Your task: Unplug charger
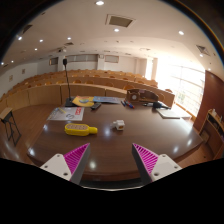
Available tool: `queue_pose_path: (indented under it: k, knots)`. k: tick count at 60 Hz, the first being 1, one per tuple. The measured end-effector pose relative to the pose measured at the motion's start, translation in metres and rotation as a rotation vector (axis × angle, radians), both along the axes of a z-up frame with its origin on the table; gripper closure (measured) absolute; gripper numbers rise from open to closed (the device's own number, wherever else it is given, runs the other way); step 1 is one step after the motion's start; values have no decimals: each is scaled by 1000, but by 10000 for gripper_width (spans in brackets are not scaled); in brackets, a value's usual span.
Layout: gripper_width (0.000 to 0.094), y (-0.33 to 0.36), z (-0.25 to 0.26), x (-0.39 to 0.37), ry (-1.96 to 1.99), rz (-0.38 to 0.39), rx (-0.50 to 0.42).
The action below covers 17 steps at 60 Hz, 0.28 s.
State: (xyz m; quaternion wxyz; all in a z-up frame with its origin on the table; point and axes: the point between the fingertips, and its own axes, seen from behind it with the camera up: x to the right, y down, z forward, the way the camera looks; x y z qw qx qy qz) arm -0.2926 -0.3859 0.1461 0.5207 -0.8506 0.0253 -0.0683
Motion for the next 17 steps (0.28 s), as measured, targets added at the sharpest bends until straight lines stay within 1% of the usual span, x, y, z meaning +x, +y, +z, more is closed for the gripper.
queue_pose_path:
  k: [12, 17]
  knots:
    - [89, -33, 18, -11, 8, 7, 25]
    - [87, -35, 21, -10, 3, 4, 25]
